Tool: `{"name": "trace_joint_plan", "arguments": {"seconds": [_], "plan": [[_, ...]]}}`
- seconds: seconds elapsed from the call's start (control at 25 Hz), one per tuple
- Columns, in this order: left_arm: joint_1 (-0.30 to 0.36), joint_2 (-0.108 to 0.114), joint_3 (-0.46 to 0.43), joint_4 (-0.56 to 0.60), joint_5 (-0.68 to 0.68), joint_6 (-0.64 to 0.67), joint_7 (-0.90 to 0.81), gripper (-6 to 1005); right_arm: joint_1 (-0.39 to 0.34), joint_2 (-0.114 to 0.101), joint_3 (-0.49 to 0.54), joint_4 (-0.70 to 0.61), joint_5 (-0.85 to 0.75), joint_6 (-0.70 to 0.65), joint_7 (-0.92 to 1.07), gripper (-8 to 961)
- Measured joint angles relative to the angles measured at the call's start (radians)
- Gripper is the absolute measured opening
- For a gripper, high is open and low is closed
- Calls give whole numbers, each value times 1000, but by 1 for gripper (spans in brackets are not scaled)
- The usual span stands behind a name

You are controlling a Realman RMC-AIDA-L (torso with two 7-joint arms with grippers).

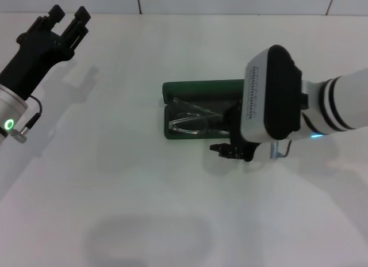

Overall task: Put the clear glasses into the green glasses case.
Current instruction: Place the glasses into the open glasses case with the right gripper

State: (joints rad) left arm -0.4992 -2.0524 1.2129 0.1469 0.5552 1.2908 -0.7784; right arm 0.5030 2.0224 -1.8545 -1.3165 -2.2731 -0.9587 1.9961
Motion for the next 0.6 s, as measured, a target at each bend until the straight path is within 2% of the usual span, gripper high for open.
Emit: {"name": "trace_joint_plan", "arguments": {"seconds": [0.2,0.6], "plan": [[1,-2,1,2,0,-1,0,645,2,1,52,3,-4,-70,5,403],[1,-6,2,4,0,-1,-1,646,0,1,56,9,-82,-75,78,402]]}}
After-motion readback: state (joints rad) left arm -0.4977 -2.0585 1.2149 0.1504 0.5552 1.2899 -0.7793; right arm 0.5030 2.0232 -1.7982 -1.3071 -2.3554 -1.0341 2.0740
